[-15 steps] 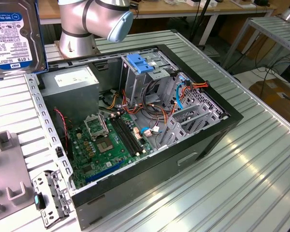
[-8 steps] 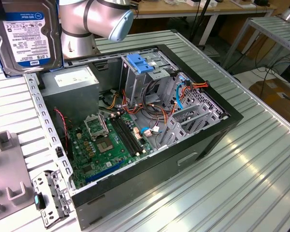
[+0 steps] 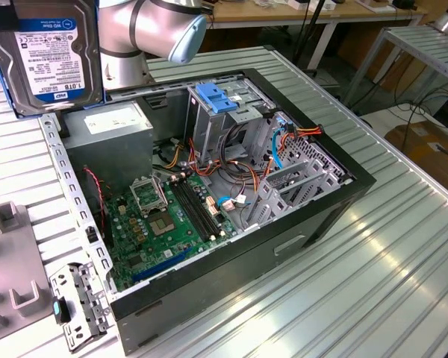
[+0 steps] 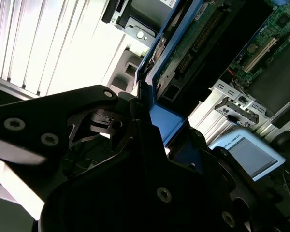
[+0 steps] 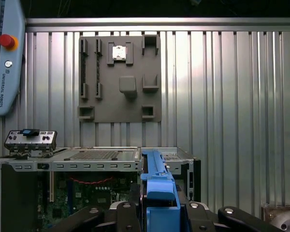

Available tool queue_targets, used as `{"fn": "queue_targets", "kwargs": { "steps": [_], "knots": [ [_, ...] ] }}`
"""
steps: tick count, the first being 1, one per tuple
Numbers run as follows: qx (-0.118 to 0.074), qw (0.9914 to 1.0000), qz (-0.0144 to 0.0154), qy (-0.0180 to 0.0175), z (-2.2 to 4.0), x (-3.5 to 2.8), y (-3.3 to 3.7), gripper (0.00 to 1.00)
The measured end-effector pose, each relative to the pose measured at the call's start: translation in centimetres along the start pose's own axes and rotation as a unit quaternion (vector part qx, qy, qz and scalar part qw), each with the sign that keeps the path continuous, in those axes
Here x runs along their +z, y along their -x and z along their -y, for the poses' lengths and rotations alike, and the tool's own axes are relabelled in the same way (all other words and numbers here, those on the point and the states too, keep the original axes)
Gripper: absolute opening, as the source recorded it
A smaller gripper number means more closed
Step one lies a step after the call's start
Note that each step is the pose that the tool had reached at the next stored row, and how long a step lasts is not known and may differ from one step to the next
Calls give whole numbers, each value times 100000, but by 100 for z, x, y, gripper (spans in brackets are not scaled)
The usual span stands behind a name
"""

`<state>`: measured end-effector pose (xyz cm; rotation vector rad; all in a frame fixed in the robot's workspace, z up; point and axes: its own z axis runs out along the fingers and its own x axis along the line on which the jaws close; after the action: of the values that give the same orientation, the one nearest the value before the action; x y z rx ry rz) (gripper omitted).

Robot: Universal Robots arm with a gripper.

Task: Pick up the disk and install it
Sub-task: 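Pick up the disk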

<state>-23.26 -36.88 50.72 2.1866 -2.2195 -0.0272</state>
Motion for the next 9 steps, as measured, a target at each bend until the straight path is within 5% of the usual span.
{"fn": "queue_targets", "kwargs": {
  "steps": [9],
  "knots": [
    [-1, 100000, 2, 0, 2, 0, 0, 37]
  ]
}}
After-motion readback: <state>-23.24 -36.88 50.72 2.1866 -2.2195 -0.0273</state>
